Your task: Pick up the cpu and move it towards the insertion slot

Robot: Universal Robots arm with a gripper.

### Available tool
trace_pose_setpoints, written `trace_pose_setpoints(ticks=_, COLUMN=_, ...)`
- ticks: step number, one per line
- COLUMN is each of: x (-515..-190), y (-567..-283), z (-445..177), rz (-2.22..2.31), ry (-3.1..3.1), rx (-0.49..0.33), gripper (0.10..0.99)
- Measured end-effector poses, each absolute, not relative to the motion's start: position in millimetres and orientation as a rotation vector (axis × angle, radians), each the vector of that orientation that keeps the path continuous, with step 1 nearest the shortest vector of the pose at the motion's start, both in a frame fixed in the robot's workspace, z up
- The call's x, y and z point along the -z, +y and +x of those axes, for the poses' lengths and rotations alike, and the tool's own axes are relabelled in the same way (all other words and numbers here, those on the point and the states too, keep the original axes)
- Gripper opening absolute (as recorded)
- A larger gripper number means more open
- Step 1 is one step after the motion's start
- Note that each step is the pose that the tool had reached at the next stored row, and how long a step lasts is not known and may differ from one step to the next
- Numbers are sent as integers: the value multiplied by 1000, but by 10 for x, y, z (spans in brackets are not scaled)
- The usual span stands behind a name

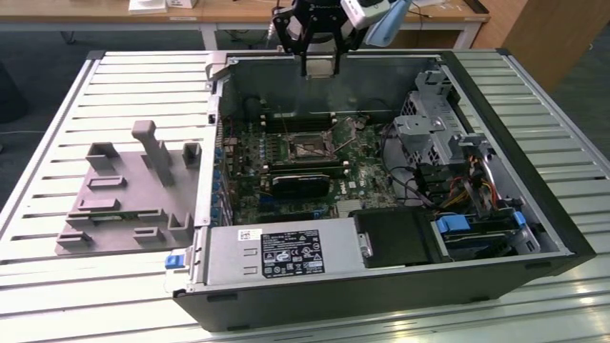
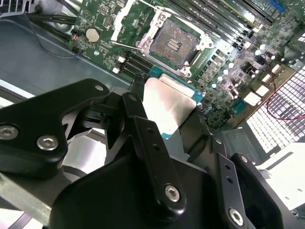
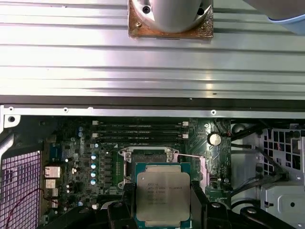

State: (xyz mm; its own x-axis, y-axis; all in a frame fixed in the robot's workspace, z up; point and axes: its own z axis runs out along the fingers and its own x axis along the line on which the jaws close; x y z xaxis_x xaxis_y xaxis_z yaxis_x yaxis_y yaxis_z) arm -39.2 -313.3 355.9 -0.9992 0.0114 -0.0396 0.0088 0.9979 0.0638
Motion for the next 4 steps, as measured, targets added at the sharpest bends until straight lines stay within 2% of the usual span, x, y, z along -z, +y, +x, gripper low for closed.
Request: trace_pose_setpoints(ticks=4, x=-3557, y=-3133, z=-392, rz=16, ry=3100, rx=-99, gripper=541)
